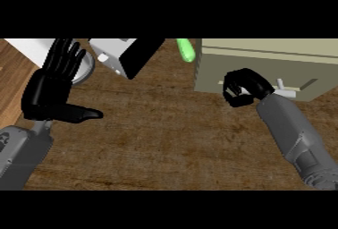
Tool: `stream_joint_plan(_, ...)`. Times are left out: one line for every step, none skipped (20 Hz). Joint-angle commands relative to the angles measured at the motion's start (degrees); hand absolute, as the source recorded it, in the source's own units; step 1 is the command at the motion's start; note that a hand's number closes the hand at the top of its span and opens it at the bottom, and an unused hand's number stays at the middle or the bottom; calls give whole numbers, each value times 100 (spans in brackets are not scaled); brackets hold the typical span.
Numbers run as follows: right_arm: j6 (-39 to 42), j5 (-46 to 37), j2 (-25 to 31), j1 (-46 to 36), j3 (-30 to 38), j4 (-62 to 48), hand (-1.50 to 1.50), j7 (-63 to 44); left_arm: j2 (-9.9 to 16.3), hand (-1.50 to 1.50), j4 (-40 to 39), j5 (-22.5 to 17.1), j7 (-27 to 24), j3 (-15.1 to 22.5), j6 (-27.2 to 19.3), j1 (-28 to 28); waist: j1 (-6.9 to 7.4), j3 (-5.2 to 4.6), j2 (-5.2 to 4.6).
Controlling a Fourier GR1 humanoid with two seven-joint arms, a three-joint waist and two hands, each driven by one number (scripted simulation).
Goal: Pick up the cup, place it into the drawer and close the drawer
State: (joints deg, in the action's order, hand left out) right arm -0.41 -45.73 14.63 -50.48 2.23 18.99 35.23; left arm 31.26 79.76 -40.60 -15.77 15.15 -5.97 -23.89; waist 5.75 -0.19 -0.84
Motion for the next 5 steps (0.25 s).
stream_joint_plan(-81, 202, 655, -624, 457, -289, 150, -478, -82, -150, -114, -11, 25, -9, 16, -89, 34, 45, -229)
stream_joint_plan(-150, 185, 680, -570, 459, -315, 150, -494, -37, -150, -107, 43, -144, 3, 123, 111, 94, 38, -219)
stream_joint_plan(-225, 179, 567, -588, 452, -319, 150, -524, -66, -150, -130, -19, 40, -33, 15, -61, 91, 46, -233)
stream_joint_plan(-200, 186, 479, -643, 451, -342, 150, -552, -234, -150, -188, 83, -113, 110, 36, 0, 56, 39, -239)
stream_joint_plan(-179, 202, 566, -648, 474, -338, 150, -506, -198, -150, -201, 57, -99, 88, 89, 11, 92, 40, -255)
